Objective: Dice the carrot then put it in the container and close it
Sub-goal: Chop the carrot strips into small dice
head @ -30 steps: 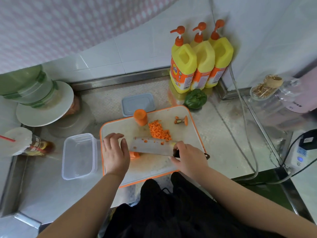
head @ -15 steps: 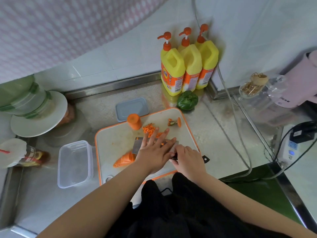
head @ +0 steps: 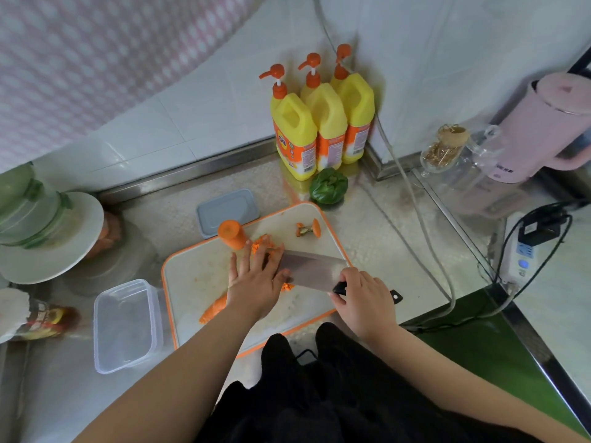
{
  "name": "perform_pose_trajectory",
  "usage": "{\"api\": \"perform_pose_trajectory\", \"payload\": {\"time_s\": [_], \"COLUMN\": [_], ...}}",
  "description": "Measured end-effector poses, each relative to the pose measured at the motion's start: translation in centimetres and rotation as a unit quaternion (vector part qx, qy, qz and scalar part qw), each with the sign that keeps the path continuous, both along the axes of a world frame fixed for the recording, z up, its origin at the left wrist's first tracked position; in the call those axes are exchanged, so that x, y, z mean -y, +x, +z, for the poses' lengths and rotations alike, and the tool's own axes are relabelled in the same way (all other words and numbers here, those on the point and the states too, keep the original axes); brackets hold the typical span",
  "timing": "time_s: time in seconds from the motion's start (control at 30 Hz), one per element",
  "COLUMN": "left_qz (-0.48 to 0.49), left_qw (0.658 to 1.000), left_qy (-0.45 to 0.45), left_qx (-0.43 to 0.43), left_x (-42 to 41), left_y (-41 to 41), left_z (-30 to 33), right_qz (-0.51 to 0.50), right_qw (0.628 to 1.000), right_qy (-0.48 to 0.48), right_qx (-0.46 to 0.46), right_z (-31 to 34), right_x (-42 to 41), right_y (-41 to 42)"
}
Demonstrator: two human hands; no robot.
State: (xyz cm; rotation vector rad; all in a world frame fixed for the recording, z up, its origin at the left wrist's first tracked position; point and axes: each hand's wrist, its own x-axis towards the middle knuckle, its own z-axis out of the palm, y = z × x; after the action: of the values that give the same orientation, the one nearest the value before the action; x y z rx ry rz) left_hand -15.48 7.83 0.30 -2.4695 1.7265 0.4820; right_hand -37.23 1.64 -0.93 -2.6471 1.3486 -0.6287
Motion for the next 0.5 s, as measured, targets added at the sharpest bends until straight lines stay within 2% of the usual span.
{"api": "perform_pose_trajectory", "payload": {"time_s": [0.2, 0.37, 0.5], "left_qz": [0.062, 0.096, 0.138], "left_qw": [0.997, 0.974, 0.959], "left_qy": [-0.004, -0.130, -0.147], "left_qx": [-0.042, -0.159, -0.198], "left_x": [-0.1, 0.3, 0.9], "left_y": [1.3, 1.7, 1.4], "left_z": [-0.1, 0.6, 1.5], "right_qz": [-0.044, -0.084, -0.079], "right_qw": [0.998, 0.988, 0.984], "right_qy": [0.049, 0.120, 0.143], "right_qx": [0.018, 0.041, 0.066], "right_z": [-0.5, -0.8, -0.6], "right_x": [0.4, 0.8, 0.7], "right_y": [-1.7, -2.1, -1.4]}}
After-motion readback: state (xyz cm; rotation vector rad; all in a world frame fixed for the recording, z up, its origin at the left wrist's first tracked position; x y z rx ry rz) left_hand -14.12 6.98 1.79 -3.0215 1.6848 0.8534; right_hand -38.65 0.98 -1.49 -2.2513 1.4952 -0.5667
